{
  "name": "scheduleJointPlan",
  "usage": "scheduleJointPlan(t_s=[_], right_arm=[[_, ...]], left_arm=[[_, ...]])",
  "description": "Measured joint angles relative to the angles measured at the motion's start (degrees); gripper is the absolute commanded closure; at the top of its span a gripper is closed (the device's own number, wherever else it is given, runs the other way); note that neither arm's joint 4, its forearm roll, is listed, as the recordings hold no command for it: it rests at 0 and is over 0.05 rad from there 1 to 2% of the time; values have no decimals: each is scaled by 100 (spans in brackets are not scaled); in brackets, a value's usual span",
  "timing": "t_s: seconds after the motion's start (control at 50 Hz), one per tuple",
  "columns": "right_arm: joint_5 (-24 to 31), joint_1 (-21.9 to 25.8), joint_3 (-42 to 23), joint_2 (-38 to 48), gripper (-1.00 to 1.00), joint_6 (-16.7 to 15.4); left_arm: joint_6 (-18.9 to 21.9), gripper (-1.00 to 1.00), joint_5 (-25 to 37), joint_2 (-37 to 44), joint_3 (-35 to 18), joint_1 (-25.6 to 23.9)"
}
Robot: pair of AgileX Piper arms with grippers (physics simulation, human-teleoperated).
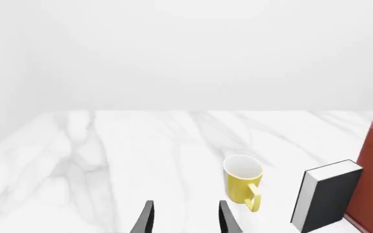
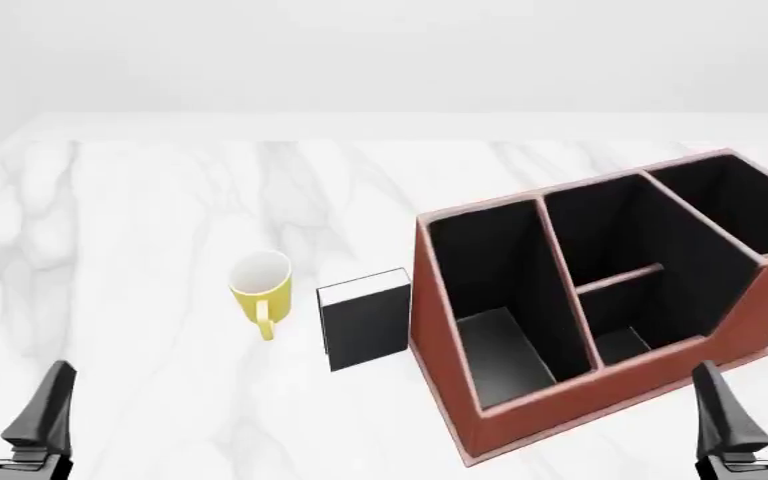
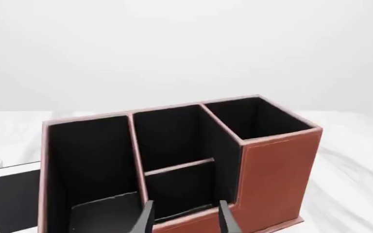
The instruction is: Pick up the book and place it in the back compartment of the caddy.
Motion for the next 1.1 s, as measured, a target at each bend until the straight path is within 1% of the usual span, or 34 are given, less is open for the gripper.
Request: scheduleJointPlan(t_s=[0.12, 0.26, 0.38, 0.46, 0.58, 0.68, 0.76, 0.82, 0.96, 1.1], right_arm=[[-4, 19, -6, 16, -100, 31], [3, 44, -9, 12, -100, 47], [9, 57, -8, 21, -100, 70], [14, 65, -7, 35, -100, 98], [17, 76, -5, 62, -100, 156], [12, 81, -3, 87, -100, 195], [6, 82, -1, 105, -100, 215], [8, 82, 0, 99, -100, 228], [18, 77, 1, 81, -100, 238], [28, 82, 2, 75, -100, 249]], left_arm=[[-37, -100, -92, 145, -6, -3], [-276, -100, -53, 295, -167, -128], [-375, -100, 123, 589, -611, -370], [-326, -100, 271, 915, -1047, -597], [-95, -100, 571, 1557, -1898, -929], [177, -100, 865, 2132, -2660, -1175], [463, -100, 1145, 2611, -3289, -1441], [783, -100, 1392, 2993, -3766, -1699], [1424, -100, 2091, 3883, -5083, -2156], [1928, -100, 2907, 4859, -6605, -2625]])
